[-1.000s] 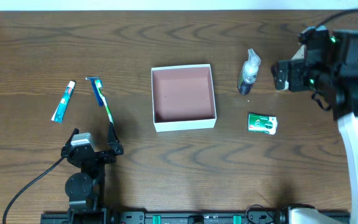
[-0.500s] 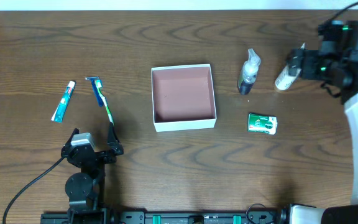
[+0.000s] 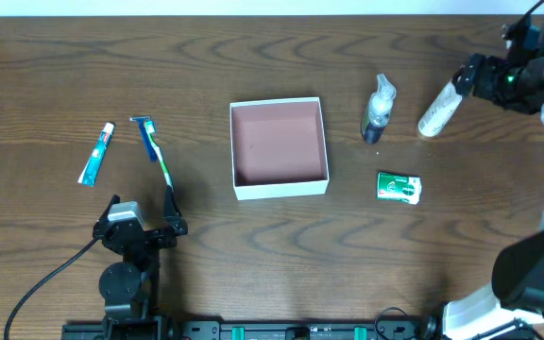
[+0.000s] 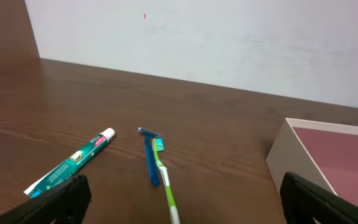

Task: Pack container
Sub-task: 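Move the right gripper to the white Pantene tube and grasp it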

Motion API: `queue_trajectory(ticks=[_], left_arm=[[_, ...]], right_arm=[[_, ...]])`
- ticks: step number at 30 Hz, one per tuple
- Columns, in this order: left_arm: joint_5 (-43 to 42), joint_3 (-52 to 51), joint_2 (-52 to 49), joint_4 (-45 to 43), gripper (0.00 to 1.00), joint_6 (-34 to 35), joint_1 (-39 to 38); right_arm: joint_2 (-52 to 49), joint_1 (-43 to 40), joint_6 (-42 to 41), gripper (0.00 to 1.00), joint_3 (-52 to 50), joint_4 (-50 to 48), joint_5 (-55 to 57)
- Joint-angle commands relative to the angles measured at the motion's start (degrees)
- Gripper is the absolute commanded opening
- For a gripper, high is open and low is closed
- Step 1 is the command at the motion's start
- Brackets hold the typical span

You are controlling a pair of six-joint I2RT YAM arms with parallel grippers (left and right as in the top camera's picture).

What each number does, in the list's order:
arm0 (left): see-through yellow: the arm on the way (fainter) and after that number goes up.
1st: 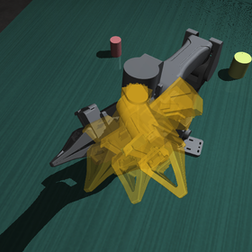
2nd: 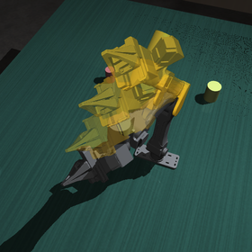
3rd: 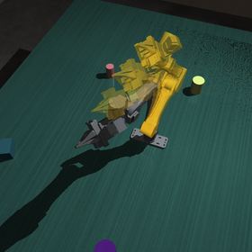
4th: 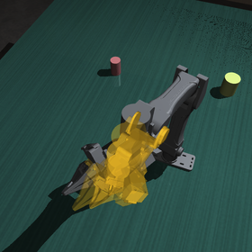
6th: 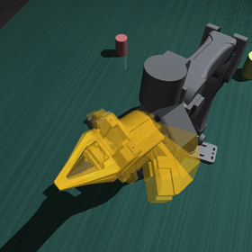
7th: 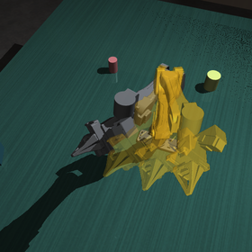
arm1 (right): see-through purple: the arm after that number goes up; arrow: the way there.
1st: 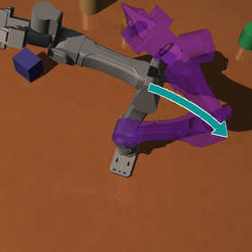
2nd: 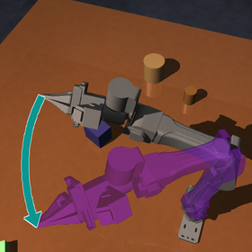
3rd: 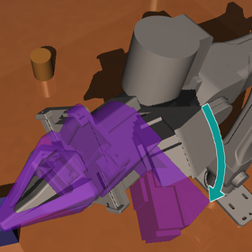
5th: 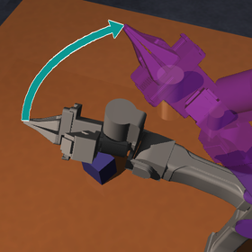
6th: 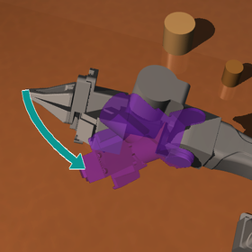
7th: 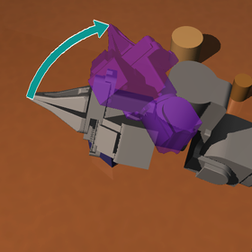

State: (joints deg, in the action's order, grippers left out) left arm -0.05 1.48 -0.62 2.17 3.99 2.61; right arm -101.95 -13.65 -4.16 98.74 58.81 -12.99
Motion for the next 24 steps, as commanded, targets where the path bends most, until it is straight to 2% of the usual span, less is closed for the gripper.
queue_trajectory(ticks=[1,11,17,21,24], left_arm=[[0.5,-1.2,0.3,2.0,0.98,-1.0,0.1],[0.5,-1.2,0.3,2.0,0.98,-1.0,0.1],[0.5,-1.2,0.3,2.0,0.98,-1.0,0.1],[0.5,-1.2,0.3,2.0,0.98,-1.0,0.1],[0.5,-1.2,0.3,2.0,0.98,-1.0,0.1]], right_arm=[[-1.5,1.1,0.8,0.86,1.4,-0.2,-1.9],[-3.2,4.0,1.2,0.58,1.4,-4.0,-1.4],[-3.2,5.5,1.2,0.48,0.2,-4.5,3.8],[-3.2,5.6,1.2,0.36,-0.6,-5.0,5.4],[-3.2,5.6,1.0,0.34,-1.1,-5.1,5.8]])
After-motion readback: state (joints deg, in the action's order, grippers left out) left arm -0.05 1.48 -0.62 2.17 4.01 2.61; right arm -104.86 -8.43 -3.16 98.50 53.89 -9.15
